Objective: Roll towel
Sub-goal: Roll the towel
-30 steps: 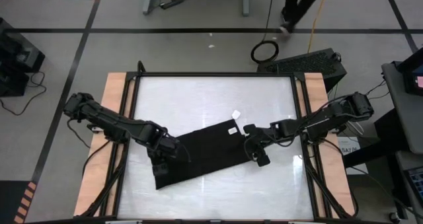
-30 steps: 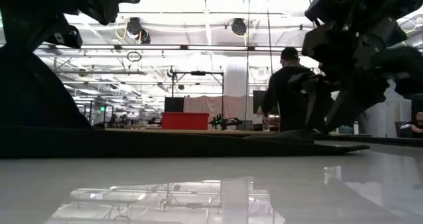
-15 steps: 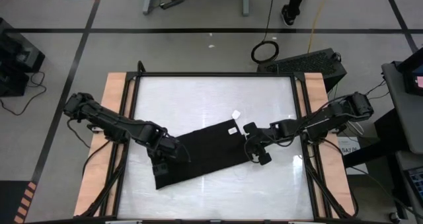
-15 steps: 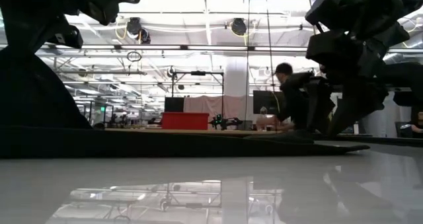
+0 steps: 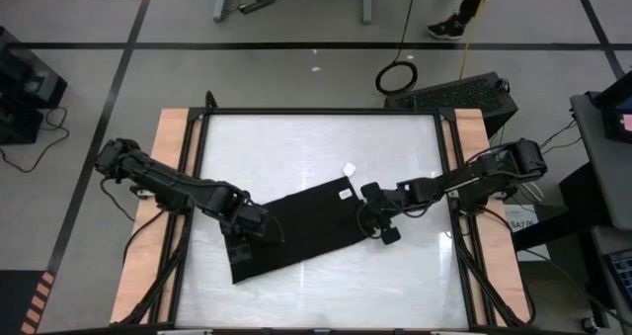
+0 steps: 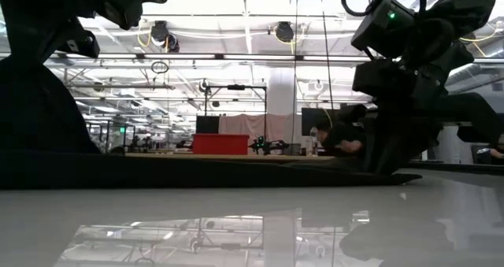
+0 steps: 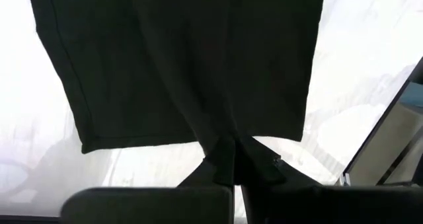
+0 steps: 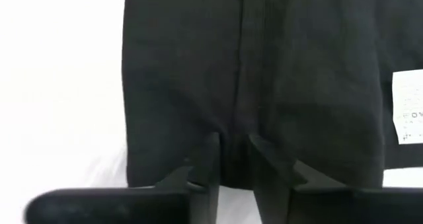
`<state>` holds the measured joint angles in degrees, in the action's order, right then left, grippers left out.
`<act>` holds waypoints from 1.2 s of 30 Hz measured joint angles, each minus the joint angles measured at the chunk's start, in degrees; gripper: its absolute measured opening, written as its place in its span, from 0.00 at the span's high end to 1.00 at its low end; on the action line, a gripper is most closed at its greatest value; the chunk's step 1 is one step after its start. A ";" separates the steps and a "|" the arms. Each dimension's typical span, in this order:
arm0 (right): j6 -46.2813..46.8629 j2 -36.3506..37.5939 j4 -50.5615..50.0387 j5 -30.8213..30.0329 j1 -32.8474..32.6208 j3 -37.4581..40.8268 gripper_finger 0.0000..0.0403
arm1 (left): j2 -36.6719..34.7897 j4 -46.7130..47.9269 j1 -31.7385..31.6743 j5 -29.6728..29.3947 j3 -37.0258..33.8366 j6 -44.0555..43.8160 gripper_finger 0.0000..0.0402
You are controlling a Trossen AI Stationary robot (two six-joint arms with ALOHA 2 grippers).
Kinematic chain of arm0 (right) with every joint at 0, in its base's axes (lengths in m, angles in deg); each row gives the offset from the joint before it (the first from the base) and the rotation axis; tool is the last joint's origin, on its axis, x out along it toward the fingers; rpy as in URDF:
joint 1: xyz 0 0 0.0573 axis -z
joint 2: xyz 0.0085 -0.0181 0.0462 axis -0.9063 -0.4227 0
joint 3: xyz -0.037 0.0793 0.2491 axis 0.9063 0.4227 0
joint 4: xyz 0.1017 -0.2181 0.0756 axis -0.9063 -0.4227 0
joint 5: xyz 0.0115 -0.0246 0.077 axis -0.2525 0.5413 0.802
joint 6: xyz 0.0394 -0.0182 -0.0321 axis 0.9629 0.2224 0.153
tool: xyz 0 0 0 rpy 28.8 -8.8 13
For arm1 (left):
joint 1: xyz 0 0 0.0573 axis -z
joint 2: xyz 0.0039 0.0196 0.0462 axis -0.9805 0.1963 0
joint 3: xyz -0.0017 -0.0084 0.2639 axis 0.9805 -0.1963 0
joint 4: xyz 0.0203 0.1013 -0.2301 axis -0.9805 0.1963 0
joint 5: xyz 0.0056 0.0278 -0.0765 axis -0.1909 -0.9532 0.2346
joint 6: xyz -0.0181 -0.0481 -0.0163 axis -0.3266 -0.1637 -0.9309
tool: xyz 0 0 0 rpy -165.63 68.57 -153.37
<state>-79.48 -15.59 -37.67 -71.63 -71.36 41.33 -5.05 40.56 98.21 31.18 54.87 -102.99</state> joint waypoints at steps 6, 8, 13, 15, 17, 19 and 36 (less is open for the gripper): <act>0.18 0.75 -1.43 3.14 0.79 0.08 0.96 | 0.00 -0.05 0.00 0.00 0.00 0.00 0.98; 0.61 0.75 -1.81 5.17 1.16 0.08 0.96 | 0.00 -0.15 0.00 0.00 0.00 0.00 0.98; 1.34 0.85 -2.55 5.87 1.15 0.08 0.85 | 0.00 -0.15 0.00 -0.01 0.00 0.00 0.98; 1.70 1.29 -2.84 5.75 1.15 0.16 0.79 | 0.00 -0.15 0.00 0.00 0.00 0.00 0.98; 2.12 1.53 -2.86 5.54 1.15 0.15 0.73 | 0.00 -0.15 0.00 0.00 0.00 0.00 0.98; 2.25 2.37 -3.25 5.12 1.15 0.15 0.69 | 0.00 -0.15 0.00 0.00 0.00 0.00 0.98; 1.15 3.18 -3.42 2.10 1.40 0.15 0.79 | 0.00 -0.20 0.00 0.00 0.00 0.00 0.98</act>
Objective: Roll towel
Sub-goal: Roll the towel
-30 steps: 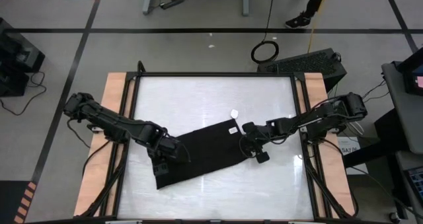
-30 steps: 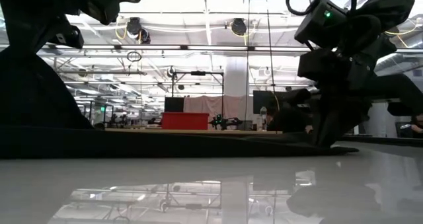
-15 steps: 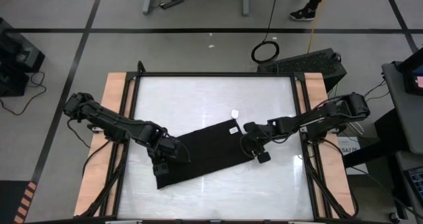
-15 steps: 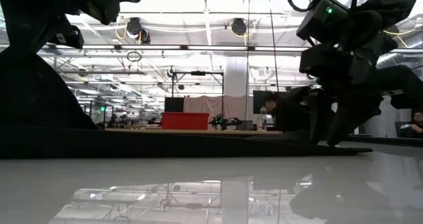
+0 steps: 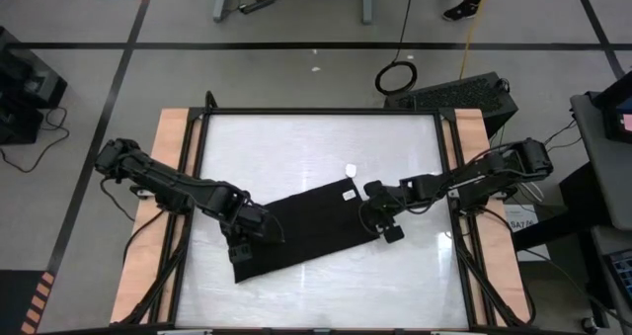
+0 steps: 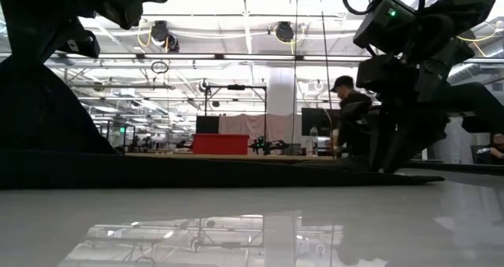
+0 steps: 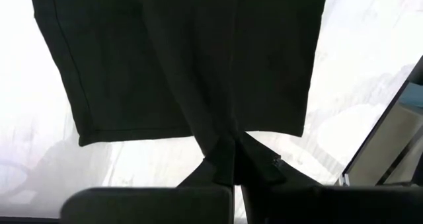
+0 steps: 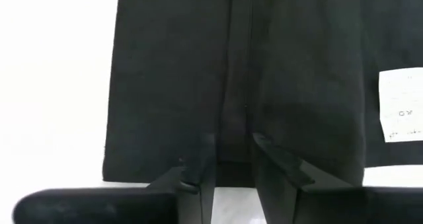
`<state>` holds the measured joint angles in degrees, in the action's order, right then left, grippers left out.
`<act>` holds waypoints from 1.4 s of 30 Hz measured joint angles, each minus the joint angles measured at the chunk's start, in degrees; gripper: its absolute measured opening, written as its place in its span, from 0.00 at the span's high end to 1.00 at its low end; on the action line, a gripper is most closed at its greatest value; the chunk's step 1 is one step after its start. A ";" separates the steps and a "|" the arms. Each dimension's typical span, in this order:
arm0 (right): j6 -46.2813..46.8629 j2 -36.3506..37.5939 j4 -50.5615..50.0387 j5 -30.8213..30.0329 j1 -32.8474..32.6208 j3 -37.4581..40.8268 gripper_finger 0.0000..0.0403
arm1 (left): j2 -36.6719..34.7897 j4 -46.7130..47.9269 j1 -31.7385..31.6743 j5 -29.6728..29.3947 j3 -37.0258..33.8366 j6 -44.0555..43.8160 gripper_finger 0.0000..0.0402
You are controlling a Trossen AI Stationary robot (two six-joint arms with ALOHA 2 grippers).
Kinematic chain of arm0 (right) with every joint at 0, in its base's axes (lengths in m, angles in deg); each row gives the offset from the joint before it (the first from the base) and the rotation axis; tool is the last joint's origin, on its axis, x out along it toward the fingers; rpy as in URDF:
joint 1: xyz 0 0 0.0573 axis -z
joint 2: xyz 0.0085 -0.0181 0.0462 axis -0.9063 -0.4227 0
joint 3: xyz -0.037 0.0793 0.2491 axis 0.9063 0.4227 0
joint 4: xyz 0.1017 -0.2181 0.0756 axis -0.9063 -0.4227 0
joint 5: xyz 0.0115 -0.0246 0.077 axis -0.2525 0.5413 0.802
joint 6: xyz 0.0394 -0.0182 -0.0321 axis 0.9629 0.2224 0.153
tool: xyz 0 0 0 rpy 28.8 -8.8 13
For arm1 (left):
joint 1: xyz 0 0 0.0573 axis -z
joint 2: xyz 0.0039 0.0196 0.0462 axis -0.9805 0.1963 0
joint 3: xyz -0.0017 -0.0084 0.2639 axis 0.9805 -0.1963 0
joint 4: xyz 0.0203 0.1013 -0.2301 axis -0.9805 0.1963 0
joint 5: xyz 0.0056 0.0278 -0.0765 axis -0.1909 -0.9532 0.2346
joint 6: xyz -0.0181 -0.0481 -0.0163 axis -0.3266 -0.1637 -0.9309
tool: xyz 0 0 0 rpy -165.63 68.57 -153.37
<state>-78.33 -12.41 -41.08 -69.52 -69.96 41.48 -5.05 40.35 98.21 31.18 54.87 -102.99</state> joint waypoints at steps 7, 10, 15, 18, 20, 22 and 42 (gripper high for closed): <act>0.12 0.00 -0.43 0.28 1.02 0.00 0.87 | 0.00 -0.87 0.00 0.00 0.00 -0.13 0.98; 0.74 0.00 -0.48 0.33 1.02 0.00 0.89 | 0.00 -0.88 0.00 0.00 0.00 -0.12 0.98; 1.06 0.00 -0.53 0.35 1.02 -0.02 0.87 | 0.00 -0.89 0.00 0.00 0.00 -0.09 0.98; 1.31 0.00 -0.51 0.37 1.01 -0.02 0.83 | 0.00 -0.87 0.01 -0.27 0.00 -0.09 0.98; 1.31 -0.02 -0.51 0.28 1.00 -0.02 0.80 | 0.00 -0.88 0.02 -0.42 0.00 -0.07 0.98; 1.31 -0.11 -0.49 0.26 1.00 -0.04 0.79 | 0.00 -0.87 0.00 -0.51 0.00 -0.07 0.98; 1.06 4.59 -4.05 0.57 1.01 -0.22 0.98 | 0.00 -0.22 0.15 -0.82 0.00 0.00 0.98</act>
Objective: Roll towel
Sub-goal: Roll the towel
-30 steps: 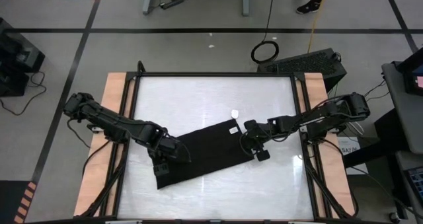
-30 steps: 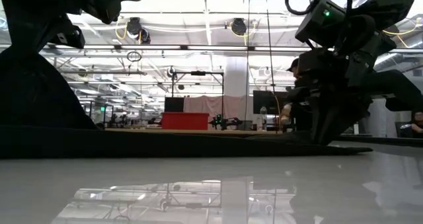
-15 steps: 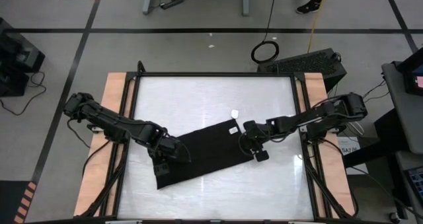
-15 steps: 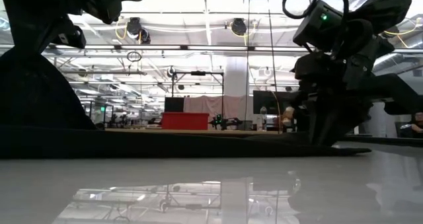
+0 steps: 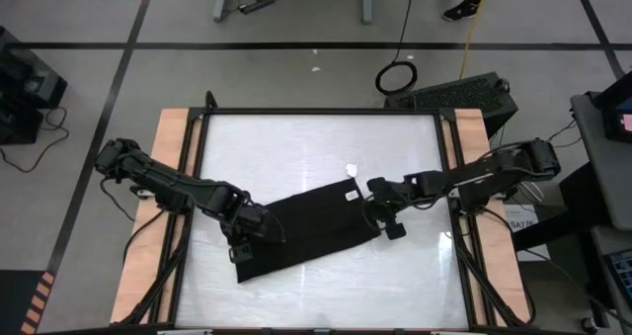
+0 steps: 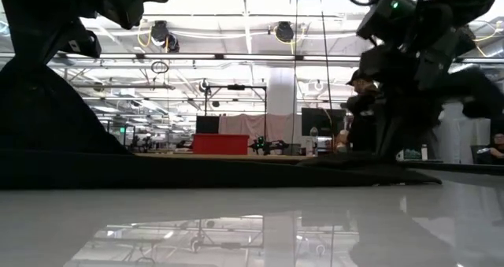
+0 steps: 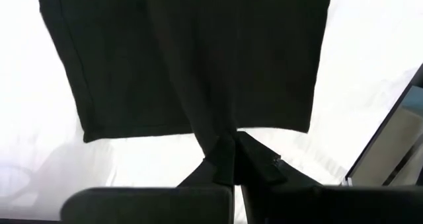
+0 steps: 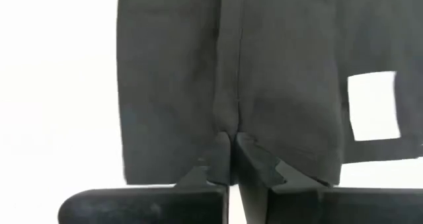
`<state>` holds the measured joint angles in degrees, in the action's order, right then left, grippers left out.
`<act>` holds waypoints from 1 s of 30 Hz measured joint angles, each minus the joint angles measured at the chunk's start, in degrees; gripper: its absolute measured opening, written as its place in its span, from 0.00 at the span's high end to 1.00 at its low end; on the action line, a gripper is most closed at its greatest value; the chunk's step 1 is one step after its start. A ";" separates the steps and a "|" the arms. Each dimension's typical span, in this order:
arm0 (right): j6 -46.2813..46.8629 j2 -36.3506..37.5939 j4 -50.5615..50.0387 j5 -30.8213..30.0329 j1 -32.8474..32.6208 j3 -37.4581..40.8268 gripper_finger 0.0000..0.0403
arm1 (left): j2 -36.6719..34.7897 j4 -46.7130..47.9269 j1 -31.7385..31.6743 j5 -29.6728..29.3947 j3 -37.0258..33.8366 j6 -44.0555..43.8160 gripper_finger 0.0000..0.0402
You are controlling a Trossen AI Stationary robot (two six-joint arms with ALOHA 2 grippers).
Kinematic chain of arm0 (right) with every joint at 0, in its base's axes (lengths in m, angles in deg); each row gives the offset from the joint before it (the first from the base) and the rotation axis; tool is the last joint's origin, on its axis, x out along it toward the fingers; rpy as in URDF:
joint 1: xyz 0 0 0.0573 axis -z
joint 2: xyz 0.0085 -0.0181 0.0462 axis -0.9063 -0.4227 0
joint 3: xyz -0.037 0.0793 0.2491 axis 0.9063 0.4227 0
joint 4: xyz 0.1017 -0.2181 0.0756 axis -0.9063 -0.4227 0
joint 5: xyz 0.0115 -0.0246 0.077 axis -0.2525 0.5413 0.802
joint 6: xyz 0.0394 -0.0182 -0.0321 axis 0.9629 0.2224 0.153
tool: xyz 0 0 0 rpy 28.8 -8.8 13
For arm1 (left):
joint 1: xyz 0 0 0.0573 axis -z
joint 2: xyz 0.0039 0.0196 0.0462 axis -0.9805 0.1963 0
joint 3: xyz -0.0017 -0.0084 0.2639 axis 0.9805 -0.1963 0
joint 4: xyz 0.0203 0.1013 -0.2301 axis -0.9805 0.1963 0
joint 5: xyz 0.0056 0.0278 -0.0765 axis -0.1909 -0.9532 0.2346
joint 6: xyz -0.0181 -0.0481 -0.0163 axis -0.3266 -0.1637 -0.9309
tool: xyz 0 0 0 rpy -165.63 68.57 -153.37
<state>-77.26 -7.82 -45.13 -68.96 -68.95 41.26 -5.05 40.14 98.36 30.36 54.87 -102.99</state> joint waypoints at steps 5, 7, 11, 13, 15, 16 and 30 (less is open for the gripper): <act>0.79 7.16 -3.71 1.20 0.01 0.00 0.98 | 0.00 2.10 -0.02 -0.01 -0.02 0.14 0.98; 1.24 9.83 -4.40 1.26 -0.01 0.00 0.98 | -0.02 2.87 -0.02 0.01 -0.01 0.22 0.98; 1.45 14.32 -6.05 1.29 -0.01 -0.02 0.98 | -0.04 3.08 -0.02 -0.01 -0.02 0.31 0.98; 1.51 15.90 -7.63 1.29 0.00 -0.02 0.98 | -0.04 3.10 -0.04 -0.01 -0.02 0.31 0.98; 1.60 17.31 -9.09 1.31 -0.01 -0.02 0.98 | -0.04 3.25 -0.04 -0.01 -0.02 0.28 0.98; 1.94 18.03 -9.82 1.35 -0.01 -0.02 0.98 | -0.04 3.36 -0.04 -0.03 -0.02 0.30 0.98; 4.13 23.09 -14.12 1.66 0.01 -0.04 0.94 | -0.04 3.81 -0.04 -1.32 -0.02 0.28 0.98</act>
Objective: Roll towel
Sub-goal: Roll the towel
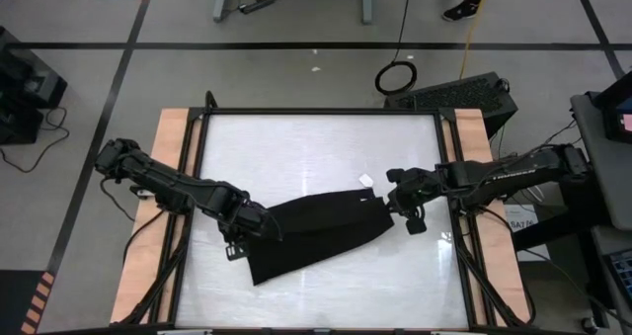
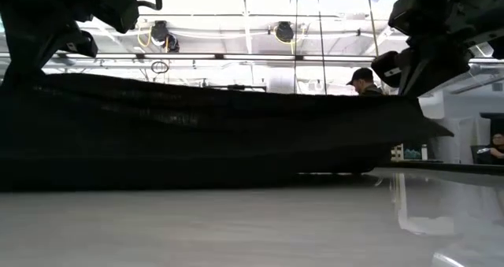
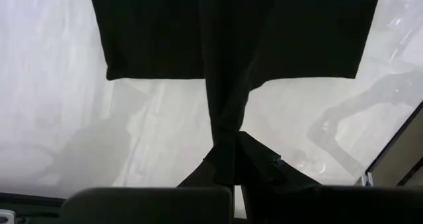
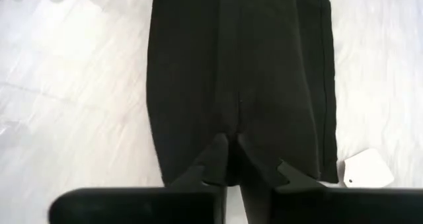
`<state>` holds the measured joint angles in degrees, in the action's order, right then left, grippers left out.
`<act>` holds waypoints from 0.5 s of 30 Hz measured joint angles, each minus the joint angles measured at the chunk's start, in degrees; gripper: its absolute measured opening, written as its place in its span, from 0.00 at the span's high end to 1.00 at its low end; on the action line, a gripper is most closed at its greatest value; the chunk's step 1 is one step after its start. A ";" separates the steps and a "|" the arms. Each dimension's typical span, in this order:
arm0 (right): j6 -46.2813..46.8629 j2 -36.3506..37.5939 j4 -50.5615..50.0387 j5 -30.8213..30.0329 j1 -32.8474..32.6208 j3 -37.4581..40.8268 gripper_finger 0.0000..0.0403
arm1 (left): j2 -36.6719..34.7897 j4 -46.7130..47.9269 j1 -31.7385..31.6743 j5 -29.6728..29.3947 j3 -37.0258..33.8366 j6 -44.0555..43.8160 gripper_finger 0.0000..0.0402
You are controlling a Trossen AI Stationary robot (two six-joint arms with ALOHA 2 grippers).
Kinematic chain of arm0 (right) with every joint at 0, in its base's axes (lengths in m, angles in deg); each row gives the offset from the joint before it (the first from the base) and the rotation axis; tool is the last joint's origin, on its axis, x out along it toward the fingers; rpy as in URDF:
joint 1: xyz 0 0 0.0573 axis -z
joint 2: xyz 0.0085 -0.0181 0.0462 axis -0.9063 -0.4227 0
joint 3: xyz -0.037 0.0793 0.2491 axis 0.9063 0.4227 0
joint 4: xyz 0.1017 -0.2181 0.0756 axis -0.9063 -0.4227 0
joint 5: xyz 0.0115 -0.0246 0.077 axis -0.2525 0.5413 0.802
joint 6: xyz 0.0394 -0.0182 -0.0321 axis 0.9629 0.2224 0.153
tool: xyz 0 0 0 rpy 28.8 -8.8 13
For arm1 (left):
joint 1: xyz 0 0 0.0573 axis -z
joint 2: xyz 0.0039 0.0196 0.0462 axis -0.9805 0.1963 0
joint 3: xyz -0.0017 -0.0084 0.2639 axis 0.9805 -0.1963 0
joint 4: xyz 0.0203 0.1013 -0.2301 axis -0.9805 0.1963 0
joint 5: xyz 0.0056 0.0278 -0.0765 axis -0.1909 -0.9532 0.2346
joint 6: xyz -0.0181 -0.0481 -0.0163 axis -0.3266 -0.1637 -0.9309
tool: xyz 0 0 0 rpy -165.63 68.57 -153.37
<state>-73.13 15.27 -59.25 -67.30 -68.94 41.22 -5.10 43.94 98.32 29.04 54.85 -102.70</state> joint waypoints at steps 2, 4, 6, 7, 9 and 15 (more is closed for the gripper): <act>0.02 -0.09 0.27 -0.02 0.00 0.00 0.92 | 0.00 -0.03 0.00 -0.38 0.00 0.02 0.98; 0.02 -0.18 0.56 -0.05 -0.02 0.00 0.89 | 0.00 -0.17 0.00 -0.58 0.00 0.05 0.98; 0.33 -0.18 1.41 -0.31 0.00 0.00 0.87 | 0.00 -0.23 0.00 -0.88 0.00 0.09 0.98; 0.44 -0.18 1.99 -0.33 0.00 -0.02 0.85 | 0.00 -0.35 0.00 -1.06 0.00 0.09 0.98; 0.46 -0.18 2.31 -0.72 -0.01 -0.02 0.81 | 0.00 -0.55 0.00 -1.41 0.00 0.11 0.98; 0.48 -3.80 6.31 -1.97 -1.13 -0.04 0.69 | 0.00 -0.55 0.00 -3.22 0.00 0.13 0.98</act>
<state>-72.65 11.47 -52.95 -69.26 -70.07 41.18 -5.10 43.40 98.32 25.81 54.85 -102.57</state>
